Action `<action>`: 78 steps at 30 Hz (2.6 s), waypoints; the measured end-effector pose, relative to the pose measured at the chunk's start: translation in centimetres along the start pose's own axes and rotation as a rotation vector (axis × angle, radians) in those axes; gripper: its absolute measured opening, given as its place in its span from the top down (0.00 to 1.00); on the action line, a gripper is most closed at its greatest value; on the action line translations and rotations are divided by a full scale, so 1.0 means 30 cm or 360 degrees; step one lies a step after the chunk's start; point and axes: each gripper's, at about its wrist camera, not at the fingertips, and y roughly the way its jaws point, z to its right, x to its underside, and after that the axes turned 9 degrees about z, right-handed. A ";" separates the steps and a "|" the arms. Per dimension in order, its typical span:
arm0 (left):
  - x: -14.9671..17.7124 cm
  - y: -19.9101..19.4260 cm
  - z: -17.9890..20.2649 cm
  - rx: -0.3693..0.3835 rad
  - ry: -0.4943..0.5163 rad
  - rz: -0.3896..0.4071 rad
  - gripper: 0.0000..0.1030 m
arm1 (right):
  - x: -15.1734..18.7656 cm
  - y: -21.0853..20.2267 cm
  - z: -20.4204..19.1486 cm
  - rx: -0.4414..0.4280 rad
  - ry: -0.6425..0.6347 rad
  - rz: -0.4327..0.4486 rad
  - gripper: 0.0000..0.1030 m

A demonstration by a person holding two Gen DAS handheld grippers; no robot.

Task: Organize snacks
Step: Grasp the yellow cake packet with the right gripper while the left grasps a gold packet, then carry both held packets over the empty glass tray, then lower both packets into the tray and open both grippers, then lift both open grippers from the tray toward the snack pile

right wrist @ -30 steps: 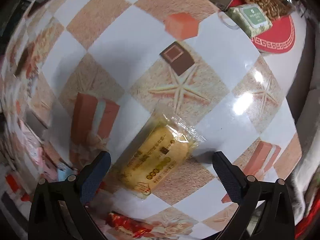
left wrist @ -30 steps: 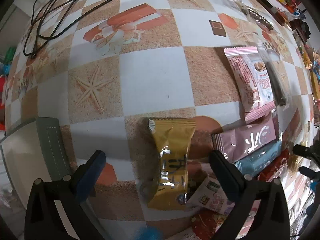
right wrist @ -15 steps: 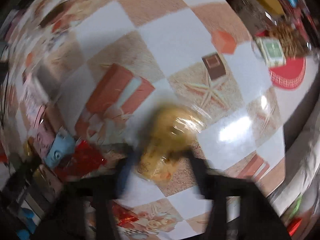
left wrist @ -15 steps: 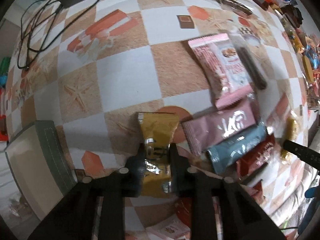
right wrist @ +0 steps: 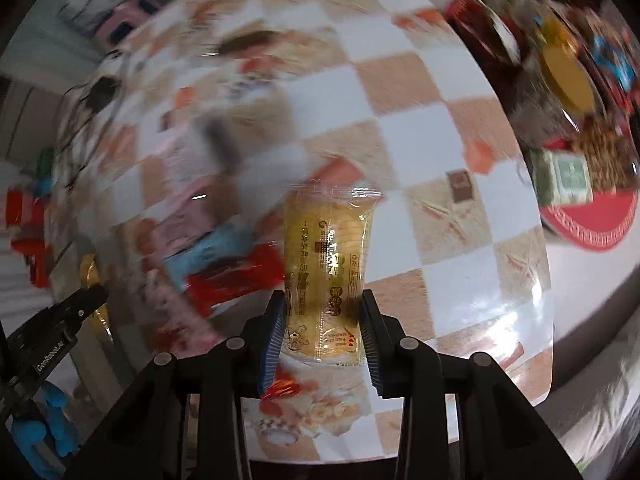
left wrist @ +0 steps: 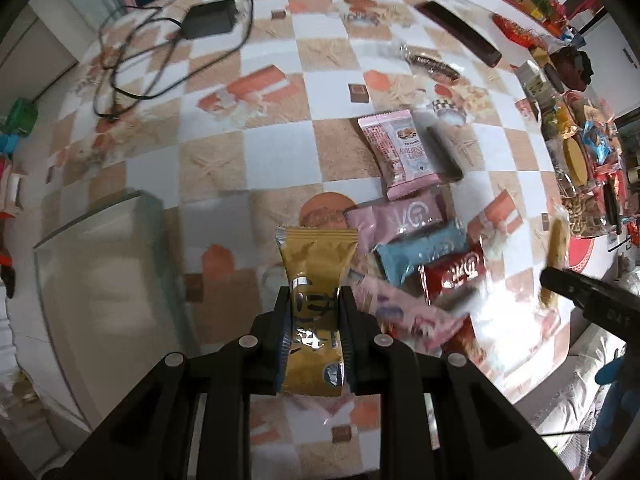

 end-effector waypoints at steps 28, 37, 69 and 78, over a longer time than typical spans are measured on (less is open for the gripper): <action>0.471 -0.170 -0.617 -0.0284 -0.0566 -0.0028 0.77 | 0.354 0.094 -0.943 -0.0425 -0.1118 -0.0258 0.63; 0.545 -0.120 -0.668 -0.0291 -0.0603 -0.0118 0.77 | 0.437 0.199 -1.064 -0.0432 -0.1210 -0.0396 0.63; 0.400 -0.147 -0.488 -0.0393 -0.0268 -0.0028 0.23 | 0.318 0.147 -0.896 -0.0340 -0.0973 -0.0253 0.00; 0.336 -0.152 -0.388 -0.0430 -0.0117 0.0000 0.22 | 0.251 0.138 -0.704 -0.0303 -0.0690 -0.0256 0.00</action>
